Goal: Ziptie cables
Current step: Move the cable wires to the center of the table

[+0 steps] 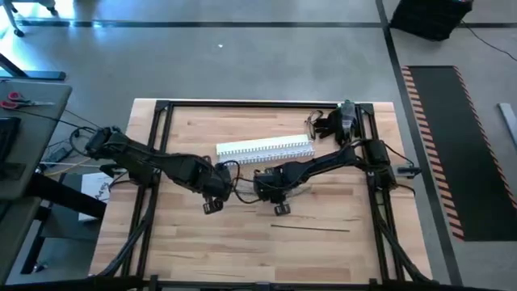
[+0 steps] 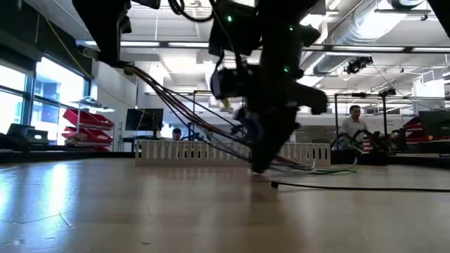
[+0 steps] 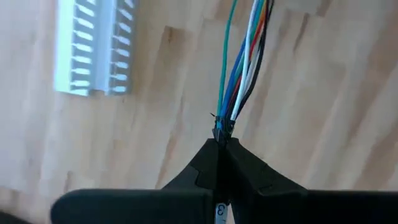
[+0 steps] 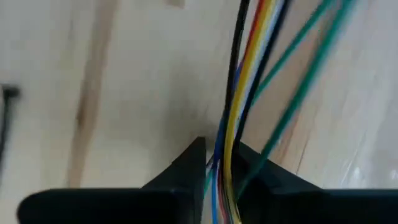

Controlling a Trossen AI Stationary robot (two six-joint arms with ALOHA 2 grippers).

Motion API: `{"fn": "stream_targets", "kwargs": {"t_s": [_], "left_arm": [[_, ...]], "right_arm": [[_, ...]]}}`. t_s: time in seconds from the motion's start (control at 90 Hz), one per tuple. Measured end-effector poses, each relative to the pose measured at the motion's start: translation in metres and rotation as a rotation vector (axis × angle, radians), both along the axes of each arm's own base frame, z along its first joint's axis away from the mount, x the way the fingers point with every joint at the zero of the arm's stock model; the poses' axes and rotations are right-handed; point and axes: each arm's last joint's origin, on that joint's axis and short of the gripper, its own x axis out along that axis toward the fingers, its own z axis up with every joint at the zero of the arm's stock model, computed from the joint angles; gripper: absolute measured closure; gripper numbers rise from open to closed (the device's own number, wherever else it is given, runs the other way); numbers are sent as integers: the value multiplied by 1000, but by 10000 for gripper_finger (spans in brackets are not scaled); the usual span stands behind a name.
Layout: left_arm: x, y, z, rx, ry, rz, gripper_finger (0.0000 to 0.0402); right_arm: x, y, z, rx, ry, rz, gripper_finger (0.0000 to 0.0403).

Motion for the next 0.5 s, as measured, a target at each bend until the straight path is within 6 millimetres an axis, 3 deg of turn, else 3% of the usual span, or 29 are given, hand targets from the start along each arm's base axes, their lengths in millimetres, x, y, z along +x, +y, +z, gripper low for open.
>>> {"fn": "stream_targets", "kwargs": {"t_s": [0.244, 0.5], "left_arm": [[-4, -4, -22, 11, 5, 7, 401], [-10, -11, -53, 2, -2, 14, 401]], "right_arm": [[-11, -1, -9, -33, 30, -23, 308], [-21, -4, -14, -72, 116, -14, 316]]}}
